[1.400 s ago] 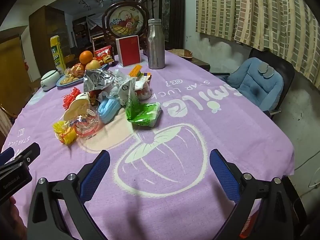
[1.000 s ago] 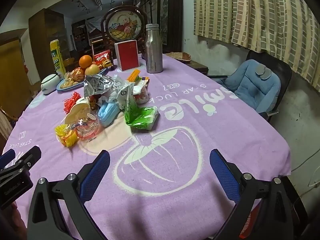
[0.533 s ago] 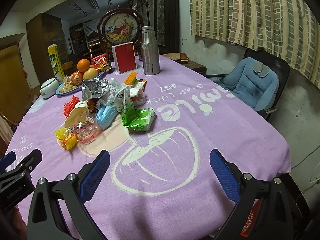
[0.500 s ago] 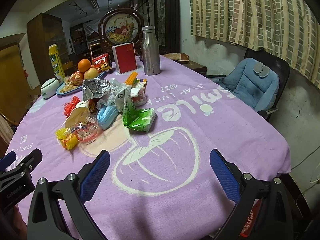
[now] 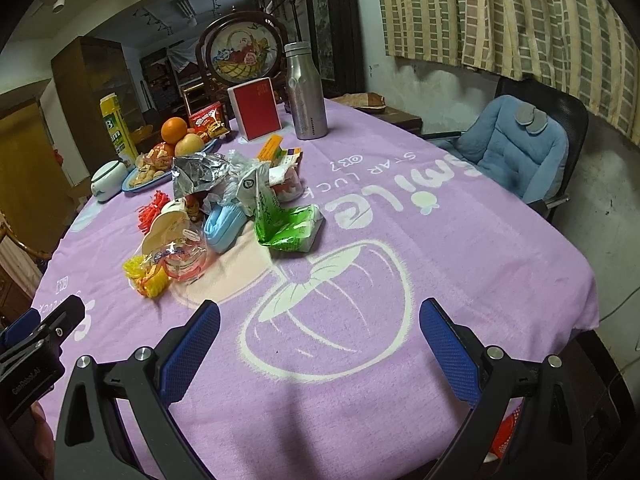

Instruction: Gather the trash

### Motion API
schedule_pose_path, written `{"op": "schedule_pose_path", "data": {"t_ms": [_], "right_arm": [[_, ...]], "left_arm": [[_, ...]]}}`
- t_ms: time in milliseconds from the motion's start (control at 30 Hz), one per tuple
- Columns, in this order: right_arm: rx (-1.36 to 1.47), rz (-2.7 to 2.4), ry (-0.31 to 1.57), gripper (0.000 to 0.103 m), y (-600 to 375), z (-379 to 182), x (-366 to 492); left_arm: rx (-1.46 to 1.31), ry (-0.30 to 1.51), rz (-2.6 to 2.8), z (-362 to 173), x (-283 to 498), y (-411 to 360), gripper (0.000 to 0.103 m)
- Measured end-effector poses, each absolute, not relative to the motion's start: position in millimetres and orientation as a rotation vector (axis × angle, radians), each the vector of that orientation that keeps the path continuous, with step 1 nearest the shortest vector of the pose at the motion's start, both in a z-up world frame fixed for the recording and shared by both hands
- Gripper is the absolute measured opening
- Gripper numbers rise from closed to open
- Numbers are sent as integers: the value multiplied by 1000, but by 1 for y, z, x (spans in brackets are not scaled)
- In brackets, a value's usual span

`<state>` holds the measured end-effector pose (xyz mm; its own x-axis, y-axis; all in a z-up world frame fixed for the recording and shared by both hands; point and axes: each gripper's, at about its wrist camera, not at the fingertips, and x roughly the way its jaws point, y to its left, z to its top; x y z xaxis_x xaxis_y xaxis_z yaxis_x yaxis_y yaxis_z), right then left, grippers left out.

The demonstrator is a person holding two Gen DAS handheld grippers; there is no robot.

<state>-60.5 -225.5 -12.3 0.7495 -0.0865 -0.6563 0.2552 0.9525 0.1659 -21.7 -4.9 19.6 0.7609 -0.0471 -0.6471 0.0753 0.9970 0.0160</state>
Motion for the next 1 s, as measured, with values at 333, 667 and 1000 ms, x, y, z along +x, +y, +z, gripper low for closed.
{"op": "schedule_pose_path", "data": {"t_ms": [333,667,1000], "right_arm": [[255,-184,715,98,-223,-13,-64],[248,-182,702,98,-223,-11,-72],[237,-181,695,98,-220,-9,-76]], "left_arm": [[57,692,-82,23,-29,-10,97],[49,695,-69,24,-33,-9,97],[47,688,-70,23,-38,-9,97]]}}
